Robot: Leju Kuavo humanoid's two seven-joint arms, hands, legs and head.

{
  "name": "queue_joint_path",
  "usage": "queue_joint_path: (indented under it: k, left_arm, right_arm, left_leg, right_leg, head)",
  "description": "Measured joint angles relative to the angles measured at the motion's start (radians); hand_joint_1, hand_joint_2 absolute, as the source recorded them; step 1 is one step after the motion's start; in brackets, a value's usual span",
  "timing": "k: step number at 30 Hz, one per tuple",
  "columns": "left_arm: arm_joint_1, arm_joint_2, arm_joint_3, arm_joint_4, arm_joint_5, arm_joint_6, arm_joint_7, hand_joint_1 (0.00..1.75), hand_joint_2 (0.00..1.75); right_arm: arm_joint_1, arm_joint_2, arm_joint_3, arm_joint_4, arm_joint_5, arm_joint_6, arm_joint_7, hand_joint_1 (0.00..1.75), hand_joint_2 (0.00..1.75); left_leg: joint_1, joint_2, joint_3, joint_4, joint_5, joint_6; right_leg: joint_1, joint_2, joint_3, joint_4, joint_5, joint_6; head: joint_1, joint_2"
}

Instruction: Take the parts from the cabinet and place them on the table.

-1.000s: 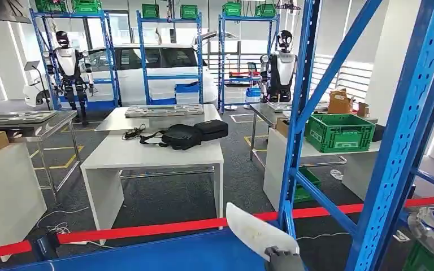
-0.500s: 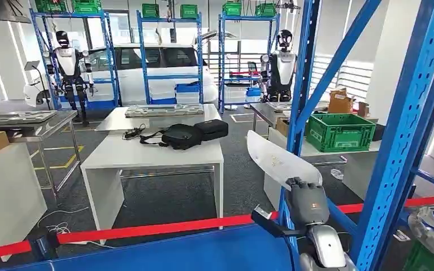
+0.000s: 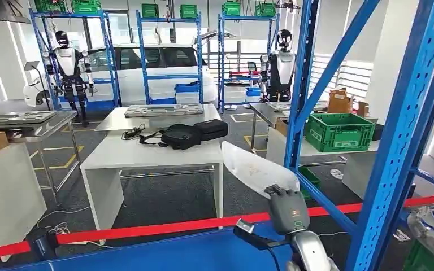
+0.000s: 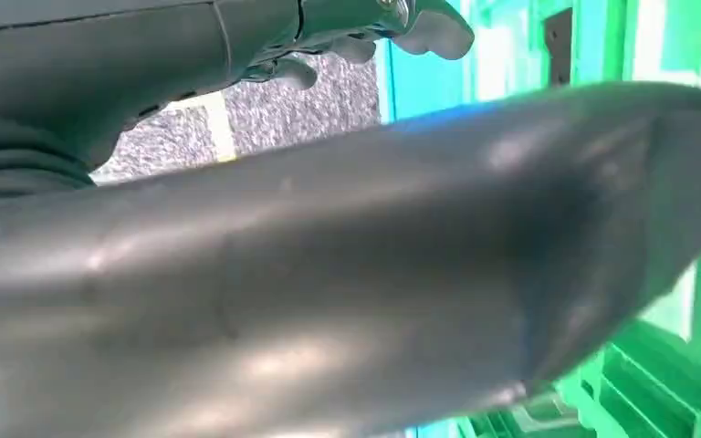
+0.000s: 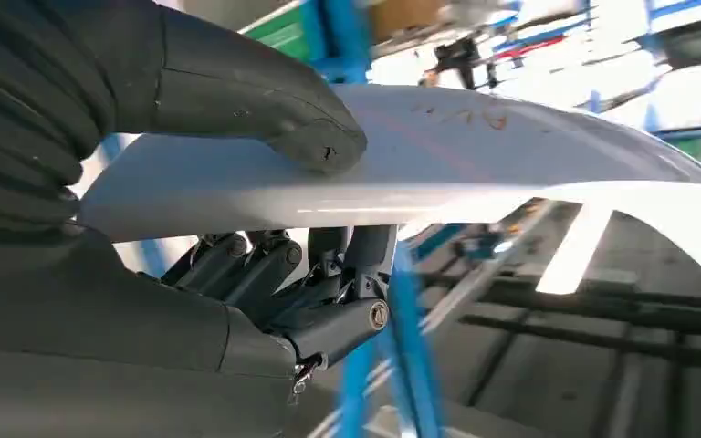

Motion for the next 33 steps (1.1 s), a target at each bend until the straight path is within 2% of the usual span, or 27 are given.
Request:
queue_joint_path:
  k: [5,10,17,22,23,24,25,27,28,29,30,31,32,33]
  left_arm:
    - [-0.006,-0.011,-0.01,0.001,-0.01,-0.009,-0.01,0.0,0.0]
    - [-0.008,-0.014,-0.014,0.002,-0.01,-0.015,-0.019,0.0,0.0]
    - [-0.009,-0.014,-0.013,0.002,-0.003,-0.011,0.009,0.0,0.0]
    - [-0.01,-0.008,-0.012,0.001,0.026,-0.008,0.085,0.0,0.0]
    - [-0.011,-0.008,-0.012,0.001,0.026,-0.008,0.091,0.0,0.0]
    - [-0.011,-0.01,-0.012,0.002,0.027,-0.008,0.093,0.0,0.0]
    - [-0.012,-0.01,-0.012,0.002,0.027,-0.008,0.097,0.0,0.0]
    - [-0.012,-0.009,-0.012,0.001,0.029,-0.008,0.099,0.0,0.0]
    - [-0.012,-0.008,-0.012,0.001,0.029,-0.008,0.1,0.0,0.0]
    - [-0.012,-0.008,-0.012,0.001,0.029,-0.008,0.1,0.0,0.0]
    - [-0.012,-0.008,-0.011,0.002,0.03,-0.008,0.1,0.0,0.0]
    - [-0.012,-0.009,-0.011,0.002,0.031,-0.009,0.101,0.0,0.0]
    - [-0.012,-0.01,-0.011,0.002,0.032,-0.009,0.101,0.0,0.0]
    - [-0.013,-0.01,-0.011,0.002,0.032,-0.01,0.101,0.0,0.0]
  right_arm:
    - [0.004,0.092,0.04,0.0,0.036,0.037,-0.008,1.69,1.75]
    - [0.007,0.153,0.074,0.0,0.053,0.05,-0.013,1.69,1.75]
    - [0.018,0.184,0.093,0.0,0.056,0.051,-0.023,1.69,1.75]
    - [0.03,0.203,0.134,-0.002,0.047,0.076,-0.049,1.69,1.75]
    - [0.039,0.206,0.149,-0.009,0.031,0.082,-0.051,1.69,1.75]
    - [0.044,0.207,0.162,-0.013,0.022,0.085,-0.056,1.69,1.75]
    - [0.048,0.207,0.174,-0.015,0.014,0.087,-0.058,1.69,1.75]
    - [0.058,0.208,0.192,-0.016,0.006,0.091,-0.057,1.69,1.75]
    - [0.067,0.208,0.198,-0.016,0.003,0.093,-0.056,1.69,1.75]
    - [0.077,0.208,0.205,-0.016,-0.005,0.095,-0.057,1.69,1.75]
    - [0.084,0.208,0.215,-0.016,-0.014,0.096,-0.059,1.69,1.75]
    - [0.088,0.208,0.227,-0.017,-0.024,0.097,-0.061,1.69,1.75]
    - [0.09,0.208,0.237,-0.018,-0.031,0.098,-0.061,1.69,1.75]
    - [0.089,0.209,0.253,-0.022,-0.043,0.1,-0.06,1.69,1.75]
  left_leg:
    - [0.001,0.001,0.0,-0.001,0.001,-0.001]
    - [0.001,0.0,0.0,-0.001,0.0,-0.001]
    - [0.0,0.0,-0.001,0.0,0.0,0.0]
    - [-0.008,0.0,-0.002,0.003,-0.005,0.008]
    - [-0.006,0.0,0.0,-0.003,0.002,0.012]
    - [0.006,0.004,0.004,-0.014,0.011,0.017]
    - [0.005,0.004,0.003,-0.018,0.013,0.021]
    - [0.007,0.005,-0.002,-0.017,0.015,0.023]
    - [0.007,0.005,-0.005,-0.017,0.016,0.022]
    - [0.007,0.005,-0.008,-0.015,0.017,0.021]
    - [0.009,0.005,-0.011,-0.012,0.018,0.019]
    - [0.011,0.005,-0.015,-0.008,0.019,0.016]
    - [0.014,0.005,-0.019,-0.003,0.02,0.012]
    - [0.017,0.005,-0.025,0.004,0.021,0.005]
  right_leg:
    - [0.0,0.001,-0.001,0.0,0.0,-0.001]
    - [0.001,0.0,-0.001,0.0,-0.001,-0.002]
    - [-0.001,0.0,0.0,-0.001,0.0,-0.001]
    - [-0.009,0.0,0.0,-0.004,0.001,0.007]
    - [-0.008,0.0,0.001,-0.004,0.006,0.014]
    - [-0.008,-0.001,-0.001,0.004,-0.007,0.016]
    - [-0.005,-0.001,-0.013,0.031,-0.032,0.019]
    - [-0.01,0.0,-0.08,0.18,-0.118,0.023]
    - [-0.013,0.0,-0.117,0.262,-0.15,0.025]
    - [-0.014,0.0,-0.142,0.314,-0.157,0.027]
    - [-0.017,0.0,-0.14,0.31,-0.139,0.027]
    - [-0.019,-0.001,-0.115,0.256,-0.098,0.028]
    - [-0.021,-0.001,-0.074,0.173,-0.053,0.029]
    - [-0.024,-0.002,-0.019,0.068,-0.011,0.031]
  head:
    - [0.0,0.0]
    - [0.0,0.0]
    - [0.0,0.0]
    - [-0.001,0.0]
    - [-0.001,0.0]
    - [-0.001,0.0]
    - [0.0,0.0]
    - [0.001,0.0]
    - [0.001,0.0]
    - [0.002,0.0]
    - [0.002,0.0]
    - [0.002,0.0]
    - [0.002,0.0]
    - [0.002,0.0]
